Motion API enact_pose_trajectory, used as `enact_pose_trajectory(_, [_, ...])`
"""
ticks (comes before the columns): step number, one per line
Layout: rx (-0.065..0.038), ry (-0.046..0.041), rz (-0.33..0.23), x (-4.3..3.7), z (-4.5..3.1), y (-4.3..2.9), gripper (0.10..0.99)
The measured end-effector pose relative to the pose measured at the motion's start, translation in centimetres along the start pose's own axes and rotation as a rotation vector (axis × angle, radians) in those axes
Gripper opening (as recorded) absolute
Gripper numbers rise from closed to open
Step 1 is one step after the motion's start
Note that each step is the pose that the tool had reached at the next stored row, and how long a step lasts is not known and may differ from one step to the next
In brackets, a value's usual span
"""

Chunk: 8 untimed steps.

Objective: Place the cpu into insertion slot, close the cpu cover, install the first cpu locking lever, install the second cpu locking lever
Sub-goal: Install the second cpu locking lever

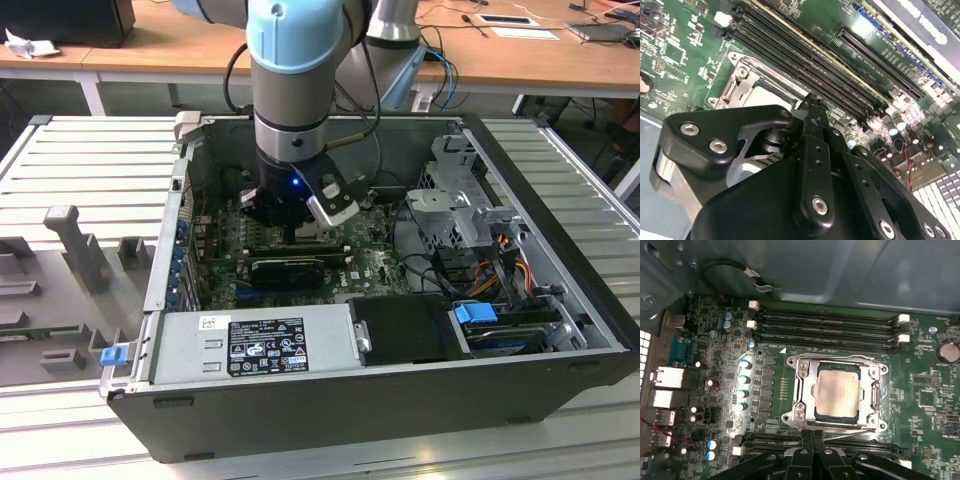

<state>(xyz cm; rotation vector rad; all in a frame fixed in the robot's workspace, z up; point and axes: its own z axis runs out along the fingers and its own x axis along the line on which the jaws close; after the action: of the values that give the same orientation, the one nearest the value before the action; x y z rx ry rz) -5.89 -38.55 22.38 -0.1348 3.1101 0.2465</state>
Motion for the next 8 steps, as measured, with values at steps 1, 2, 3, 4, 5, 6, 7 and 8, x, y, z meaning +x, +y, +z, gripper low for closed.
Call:
enact_pose_trajectory(1, [-0.003,0.0004,-0.005,0.05,0.27,-0.05,0.106])
enact_pose_trajectory(2, [-0.017,-0.0003,-0.007,0.22,0.31,-0.2,0.106])
enact_pose_trajectory(3, [-0.04,-0.0025,-0.007,0.48,0.32,-0.42,0.106])
enact_pose_trajectory(4, [-0.057,-0.004,-0.007,0.69,0.33,-0.58,0.106])
enact_pose_trajectory(5, [-0.066,-0.0047,-0.007,0.78,0.34,-0.7,0.106])
enact_pose_trajectory(6, [-0.075,-0.0056,-0.007,0.85,0.33,-0.94,0.106])
enact_pose_trajectory(7, [-0.086,-0.0068,-0.007,0.93,0.33,-1.27,0.106])
enact_pose_trajectory(8, [-0.099,-0.0079,-0.007,1.05,0.32,-1.61,0.106])
